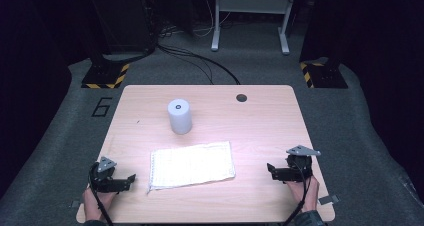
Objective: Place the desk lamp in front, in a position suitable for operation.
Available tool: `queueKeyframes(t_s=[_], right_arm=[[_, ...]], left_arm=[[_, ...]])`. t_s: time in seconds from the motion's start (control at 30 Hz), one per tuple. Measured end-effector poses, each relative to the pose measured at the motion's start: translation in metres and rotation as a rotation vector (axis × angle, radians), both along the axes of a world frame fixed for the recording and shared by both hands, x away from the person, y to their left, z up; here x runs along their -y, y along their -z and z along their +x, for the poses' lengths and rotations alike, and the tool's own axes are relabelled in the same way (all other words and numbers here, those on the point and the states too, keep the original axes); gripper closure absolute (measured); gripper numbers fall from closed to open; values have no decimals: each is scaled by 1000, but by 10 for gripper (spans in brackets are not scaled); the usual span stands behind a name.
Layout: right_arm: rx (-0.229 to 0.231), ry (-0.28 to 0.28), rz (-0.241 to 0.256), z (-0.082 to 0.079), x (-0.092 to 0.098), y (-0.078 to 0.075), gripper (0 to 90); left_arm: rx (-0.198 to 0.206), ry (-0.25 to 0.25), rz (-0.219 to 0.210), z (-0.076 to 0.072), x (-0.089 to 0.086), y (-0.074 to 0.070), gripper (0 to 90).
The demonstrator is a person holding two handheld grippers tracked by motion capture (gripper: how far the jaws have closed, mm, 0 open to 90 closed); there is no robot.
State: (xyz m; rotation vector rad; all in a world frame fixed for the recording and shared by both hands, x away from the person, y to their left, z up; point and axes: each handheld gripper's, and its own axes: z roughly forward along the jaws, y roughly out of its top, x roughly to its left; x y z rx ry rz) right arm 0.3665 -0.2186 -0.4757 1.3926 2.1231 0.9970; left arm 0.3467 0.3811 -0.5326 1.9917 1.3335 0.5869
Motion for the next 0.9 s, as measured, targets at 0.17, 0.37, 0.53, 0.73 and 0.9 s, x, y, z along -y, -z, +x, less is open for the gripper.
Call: queueKeyframes(t_s=[0.17,0.37,0.53,0.73,0.9], right_arm=[[8,-60,-11,3,-18,-8,0],[6,-134,-22,8,-43,-15,0],[5,-205,-35,11,-67,-23,0],[6,-258,-33,13,-87,-26,0],[6,-303,-24,17,-106,-29,0]], left_arm=[[-1,0,0,0,0,0,23],[-6,10,6,0,0,0,21],[-3,10,5,0,0,0,21],[-2,10,6,0,0,0,22],[-3,10,6,0,0,0,22]])
